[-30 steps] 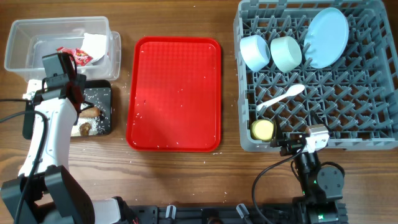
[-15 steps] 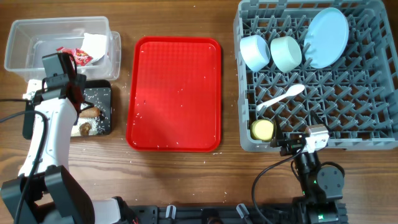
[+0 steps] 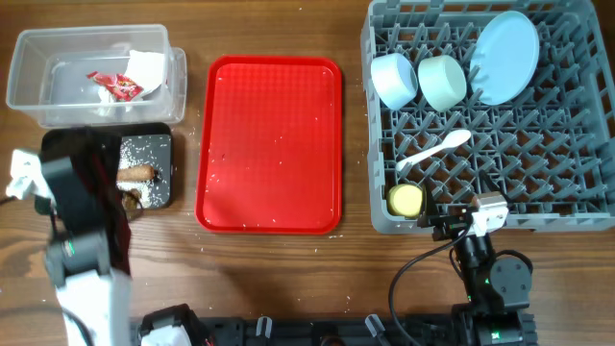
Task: Sort waste into correct bins and load items into the dishwasher rack
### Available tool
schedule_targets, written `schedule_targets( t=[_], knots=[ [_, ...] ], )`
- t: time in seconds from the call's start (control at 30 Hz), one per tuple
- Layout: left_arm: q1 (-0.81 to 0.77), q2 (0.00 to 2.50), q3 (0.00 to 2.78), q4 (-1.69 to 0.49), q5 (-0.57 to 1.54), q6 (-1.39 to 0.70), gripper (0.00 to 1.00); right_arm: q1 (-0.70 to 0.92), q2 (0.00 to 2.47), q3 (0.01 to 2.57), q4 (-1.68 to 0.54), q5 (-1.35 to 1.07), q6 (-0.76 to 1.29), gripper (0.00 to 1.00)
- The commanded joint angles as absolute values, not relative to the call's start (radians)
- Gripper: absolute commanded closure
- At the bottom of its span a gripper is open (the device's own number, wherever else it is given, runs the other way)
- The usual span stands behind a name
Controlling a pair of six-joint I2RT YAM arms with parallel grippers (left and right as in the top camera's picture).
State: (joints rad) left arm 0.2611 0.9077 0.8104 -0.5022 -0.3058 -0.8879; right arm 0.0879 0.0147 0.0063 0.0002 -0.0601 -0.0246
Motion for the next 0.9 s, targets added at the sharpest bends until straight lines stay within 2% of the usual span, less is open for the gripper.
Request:
schedule_targets(
  t=[0.0,0.13,0.33,0.87],
  knots=[
    [0.254,0.684,0.627,-0.407,-0.136,-0.614,0.0,0.08,0.004,0.005,0.003,-0.076,-0.034,0.0],
    [0.178,0.475,0.417,-0.24,-0.101,-0.498,0.0,0.08,0.004,0.005,0.003,-0.076,-0.035,0.0],
    [0.081,0.234,0.232,-0.147,-0.105,-0.422,0.0,0.08,0.004,0.005,0.003,-0.076,-0.034,0.0],
    [0.075,0.002,0.032,-0.12,-0.101,-0.414,0.0,0.08,0.004,0.005,0.003,-0.076,-0.034,0.0]
  ],
)
